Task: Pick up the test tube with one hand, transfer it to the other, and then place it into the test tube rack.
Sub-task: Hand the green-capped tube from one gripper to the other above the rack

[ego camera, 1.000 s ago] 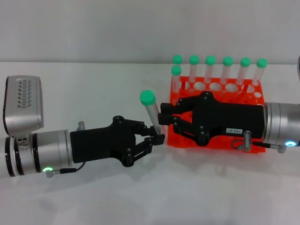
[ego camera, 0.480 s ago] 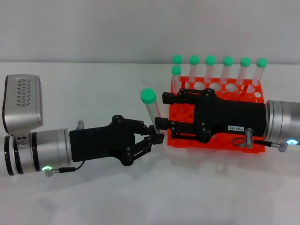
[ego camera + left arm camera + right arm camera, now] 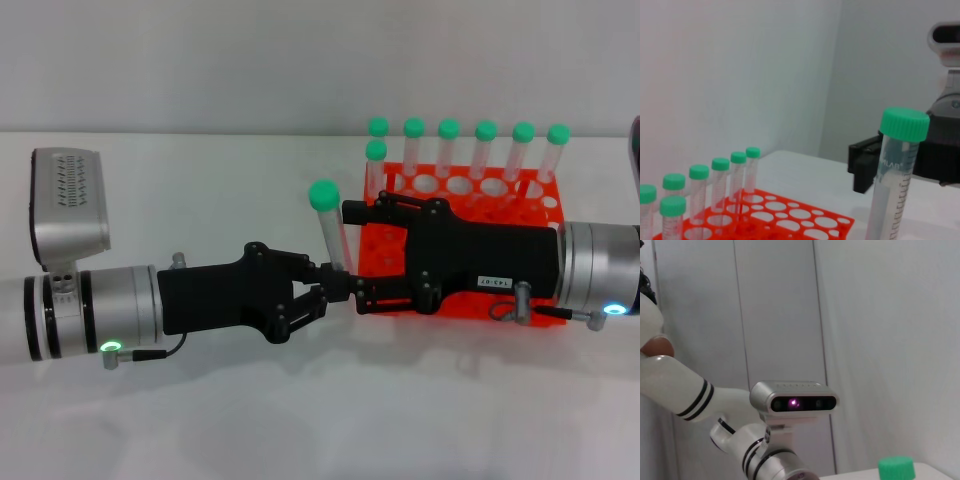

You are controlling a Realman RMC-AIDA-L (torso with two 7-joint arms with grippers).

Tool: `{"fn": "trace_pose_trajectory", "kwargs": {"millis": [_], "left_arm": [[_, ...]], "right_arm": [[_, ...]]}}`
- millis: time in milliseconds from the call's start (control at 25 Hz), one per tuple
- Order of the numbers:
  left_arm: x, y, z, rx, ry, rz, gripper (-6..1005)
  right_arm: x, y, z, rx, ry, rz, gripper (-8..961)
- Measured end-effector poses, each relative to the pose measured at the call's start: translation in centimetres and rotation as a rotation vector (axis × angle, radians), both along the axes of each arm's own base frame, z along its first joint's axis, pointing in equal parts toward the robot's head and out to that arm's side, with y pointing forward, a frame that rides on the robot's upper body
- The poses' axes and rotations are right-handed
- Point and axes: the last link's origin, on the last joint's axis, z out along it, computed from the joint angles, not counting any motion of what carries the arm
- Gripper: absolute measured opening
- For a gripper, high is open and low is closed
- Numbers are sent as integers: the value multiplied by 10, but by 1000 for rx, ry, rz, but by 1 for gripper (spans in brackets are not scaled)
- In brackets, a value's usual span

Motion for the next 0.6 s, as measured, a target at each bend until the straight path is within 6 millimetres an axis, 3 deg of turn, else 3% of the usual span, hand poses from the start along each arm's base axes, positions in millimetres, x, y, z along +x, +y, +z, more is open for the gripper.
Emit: {"fn": "trace_pose_trajectory", "kwargs": {"millis": [240,600], "left_arm": [[1,0,-3,-20,22,-8,167],[3,1,-4,-23,26,-12,167]], "right_arm": [[0,4,-3,24,-15,-19,877],[-3,8,-7,37,-28,-26,863]]}}
